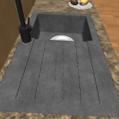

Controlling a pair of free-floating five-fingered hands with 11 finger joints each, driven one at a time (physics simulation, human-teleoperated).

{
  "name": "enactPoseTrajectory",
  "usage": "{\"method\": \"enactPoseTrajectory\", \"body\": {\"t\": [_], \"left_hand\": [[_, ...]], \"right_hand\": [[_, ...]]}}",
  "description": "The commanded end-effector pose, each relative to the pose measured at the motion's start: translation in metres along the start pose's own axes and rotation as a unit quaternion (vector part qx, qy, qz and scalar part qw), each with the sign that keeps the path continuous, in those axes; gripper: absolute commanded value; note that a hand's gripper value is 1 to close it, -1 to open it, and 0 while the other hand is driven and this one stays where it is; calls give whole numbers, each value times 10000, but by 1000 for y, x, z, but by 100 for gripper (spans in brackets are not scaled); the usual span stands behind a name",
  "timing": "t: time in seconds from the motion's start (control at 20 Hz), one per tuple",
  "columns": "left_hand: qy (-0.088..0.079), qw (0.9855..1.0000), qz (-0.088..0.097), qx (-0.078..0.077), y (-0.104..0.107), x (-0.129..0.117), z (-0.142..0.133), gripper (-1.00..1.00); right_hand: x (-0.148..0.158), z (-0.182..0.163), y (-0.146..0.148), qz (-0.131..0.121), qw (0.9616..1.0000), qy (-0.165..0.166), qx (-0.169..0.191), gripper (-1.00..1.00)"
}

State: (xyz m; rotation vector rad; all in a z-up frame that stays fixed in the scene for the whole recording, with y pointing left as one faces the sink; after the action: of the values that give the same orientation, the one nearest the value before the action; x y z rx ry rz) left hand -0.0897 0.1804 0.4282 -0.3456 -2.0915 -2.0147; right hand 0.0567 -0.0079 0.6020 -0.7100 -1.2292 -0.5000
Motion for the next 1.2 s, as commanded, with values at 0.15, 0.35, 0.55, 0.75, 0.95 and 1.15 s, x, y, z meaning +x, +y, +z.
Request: {"method": "enactPoseTrajectory", "body": {"t": [0.15, 0.35, 0.55, 0.75, 0.95, 1.15], "left_hand": [[0, 10000, 0, 0, 0, 0, 0, 0], [0, 10000, 0, 0, 0, 0, 0, 0], [0, 10000, 0, 0, 0, 0, 0, 0], [0, 10000, 0, 0, 0, 0, 0, 0], [0, 10000, 0, 0, 0, 0, 0, 0], [0, 10000, 0, 0, 0, 0, 0, 0]], "right_hand": [[36, 3, -1, -397, 9989, 256, -45, -100], [56, 2, -19, -474, 9987, 162, 100, -100], [79, 4, -33, -493, 9983, 254, 151, -100], [100, 2, -40, -460, 9978, 431, 181, -100], [99, 3, -34, -185, 9993, 292, 123, -100], [106, -2, -29, -219, 9993, 276, 151, -100]]}}
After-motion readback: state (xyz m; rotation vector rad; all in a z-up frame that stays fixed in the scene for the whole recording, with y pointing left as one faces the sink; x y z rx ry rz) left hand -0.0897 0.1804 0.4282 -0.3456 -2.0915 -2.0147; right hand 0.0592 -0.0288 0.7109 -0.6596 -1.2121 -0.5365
